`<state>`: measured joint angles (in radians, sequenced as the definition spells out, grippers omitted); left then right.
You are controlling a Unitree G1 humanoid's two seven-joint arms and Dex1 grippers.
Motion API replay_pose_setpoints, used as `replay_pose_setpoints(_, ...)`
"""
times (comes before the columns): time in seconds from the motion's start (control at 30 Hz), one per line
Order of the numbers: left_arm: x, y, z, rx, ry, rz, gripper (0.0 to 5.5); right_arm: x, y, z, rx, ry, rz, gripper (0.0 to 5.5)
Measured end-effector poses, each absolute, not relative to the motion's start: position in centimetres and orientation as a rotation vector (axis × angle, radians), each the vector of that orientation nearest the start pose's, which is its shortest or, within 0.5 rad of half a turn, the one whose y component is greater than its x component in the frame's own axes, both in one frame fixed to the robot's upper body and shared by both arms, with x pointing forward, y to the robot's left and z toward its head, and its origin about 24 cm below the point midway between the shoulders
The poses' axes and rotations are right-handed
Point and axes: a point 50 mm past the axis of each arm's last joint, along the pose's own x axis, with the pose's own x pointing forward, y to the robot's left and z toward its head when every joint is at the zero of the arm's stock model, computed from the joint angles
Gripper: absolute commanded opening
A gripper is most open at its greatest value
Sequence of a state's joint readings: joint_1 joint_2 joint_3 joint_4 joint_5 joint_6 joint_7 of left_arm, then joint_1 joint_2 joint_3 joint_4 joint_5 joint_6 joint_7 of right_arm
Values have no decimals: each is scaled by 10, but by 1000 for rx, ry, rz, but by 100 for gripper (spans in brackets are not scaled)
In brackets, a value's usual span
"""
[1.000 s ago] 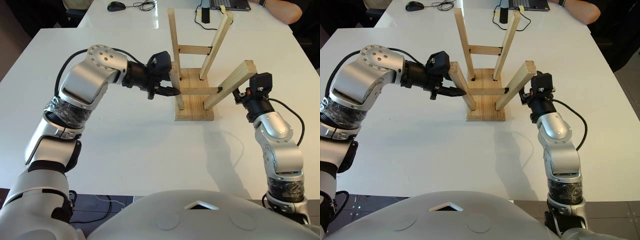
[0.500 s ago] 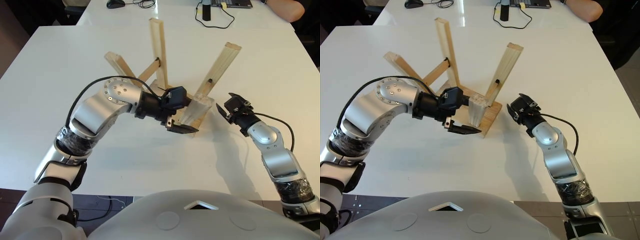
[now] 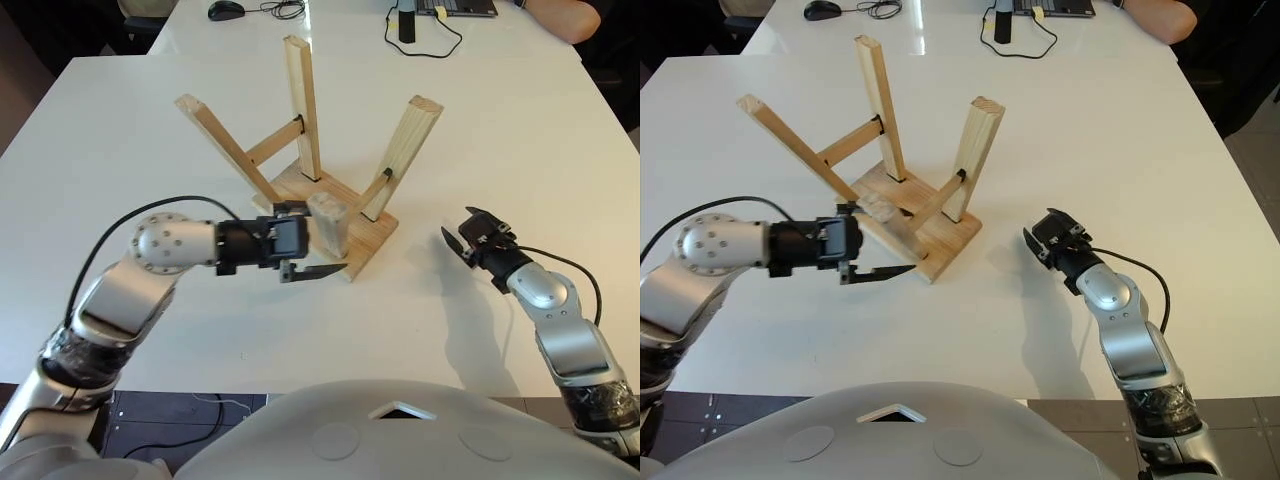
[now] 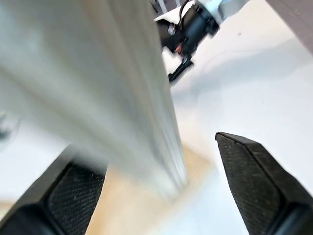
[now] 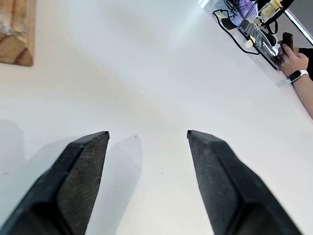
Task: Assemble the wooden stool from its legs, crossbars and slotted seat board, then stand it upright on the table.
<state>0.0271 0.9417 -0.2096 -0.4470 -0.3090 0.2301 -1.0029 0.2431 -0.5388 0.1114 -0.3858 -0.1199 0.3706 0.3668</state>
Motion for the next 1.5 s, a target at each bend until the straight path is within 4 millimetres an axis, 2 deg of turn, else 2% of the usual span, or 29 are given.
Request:
replay_pose_setpoints(0.07,191,217,75,501,545,-1240,380,190,-196,44,-555,382,448,295)
replay_pose_setpoints(0.1,193,226,73,470,574,-1200,380,189,-193,43,-540,383,460,295)
replay_pose_setpoints(0.3,201,227,80,361,516,-1200,380,185,-173,44,-527,370,581,295)
replay_pose_setpoints(0.43,209,269,58,407,640,-1042,380,173,-178,37,-552,438,642,295)
replay_pose_setpoints(0.47,213,284,54,419,658,-993,380,172,-179,37,-559,443,657,295)
replay_pose_setpoints(0.57,230,316,60,492,658,-859,380,169,-180,39,-576,449,684,295)
replay_pose_setpoints(0.67,255,334,61,515,610,-643,380,168,-178,39,-577,447,699,295)
replay_pose_setpoints(0.73,278,331,61,487,515,-523,380,169,-175,39,-576,441,709,295)
replay_pose_setpoints(0.83,306,302,55,476,370,-485,380,170,-171,38,-577,434,730,295)
replay_pose_setpoints(0.9,313,285,49,485,337,-517,380,170,-169,37,-577,431,746,295)
replay_pose_setpoints(1.0,319,259,35,683,285,-580,380,165,-165,37,-592,433,822,295)
replay_pose_setpoints(1.07,320,253,36,807,250,-630,380,162,-164,37,-592,438,843,295)
replay_pose_setpoints(1.1,319,252,36,873,233,-664,380,160,-163,37,-586,442,856,295)
replay_pose_setpoints(1.2,308,255,34,885,226,-739,380,158,-160,36,-581,444,876,295)
replay_pose_setpoints(1.4,269,244,27,735,188,-926,380,155,-158,34,-568,442,878,295)
replay_pose_setpoints(1.5,252,243,25,625,236,-897,380,152,-160,35,-550,448,859,295)
